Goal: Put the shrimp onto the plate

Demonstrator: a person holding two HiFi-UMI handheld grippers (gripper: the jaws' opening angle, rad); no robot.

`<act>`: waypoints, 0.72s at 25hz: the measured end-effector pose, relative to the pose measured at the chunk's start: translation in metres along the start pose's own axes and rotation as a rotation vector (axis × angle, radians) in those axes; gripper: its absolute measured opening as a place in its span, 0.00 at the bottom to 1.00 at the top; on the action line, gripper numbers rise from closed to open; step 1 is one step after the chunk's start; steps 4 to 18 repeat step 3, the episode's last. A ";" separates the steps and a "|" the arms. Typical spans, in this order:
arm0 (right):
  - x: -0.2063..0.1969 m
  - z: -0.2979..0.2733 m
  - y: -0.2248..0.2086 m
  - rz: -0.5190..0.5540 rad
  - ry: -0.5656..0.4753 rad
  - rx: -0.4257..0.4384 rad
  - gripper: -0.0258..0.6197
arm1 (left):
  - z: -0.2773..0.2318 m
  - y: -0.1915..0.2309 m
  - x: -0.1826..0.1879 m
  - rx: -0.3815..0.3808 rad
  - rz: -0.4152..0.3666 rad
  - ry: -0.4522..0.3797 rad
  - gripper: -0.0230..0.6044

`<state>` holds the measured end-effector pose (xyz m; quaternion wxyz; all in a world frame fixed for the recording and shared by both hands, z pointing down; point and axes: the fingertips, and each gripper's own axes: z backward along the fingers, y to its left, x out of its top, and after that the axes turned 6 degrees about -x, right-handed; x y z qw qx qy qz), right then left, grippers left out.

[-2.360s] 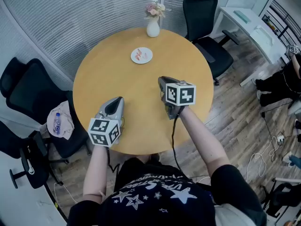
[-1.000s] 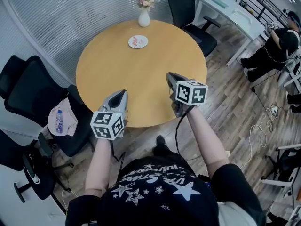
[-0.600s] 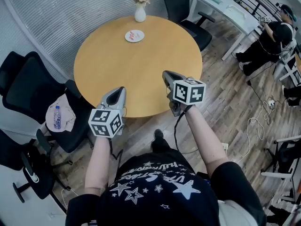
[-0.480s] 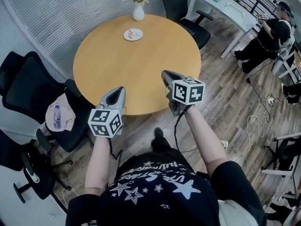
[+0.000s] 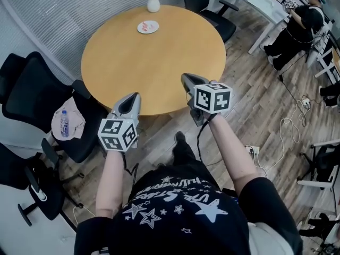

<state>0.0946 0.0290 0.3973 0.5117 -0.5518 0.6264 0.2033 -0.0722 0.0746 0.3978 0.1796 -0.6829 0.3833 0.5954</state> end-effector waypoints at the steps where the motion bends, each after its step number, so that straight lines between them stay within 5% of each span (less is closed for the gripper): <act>1: -0.001 0.001 0.001 0.002 0.000 0.000 0.04 | 0.002 -0.001 -0.002 0.001 0.002 0.001 0.04; 18: -0.002 0.003 0.004 0.007 -0.003 0.001 0.04 | 0.007 -0.002 -0.004 0.003 0.005 0.002 0.04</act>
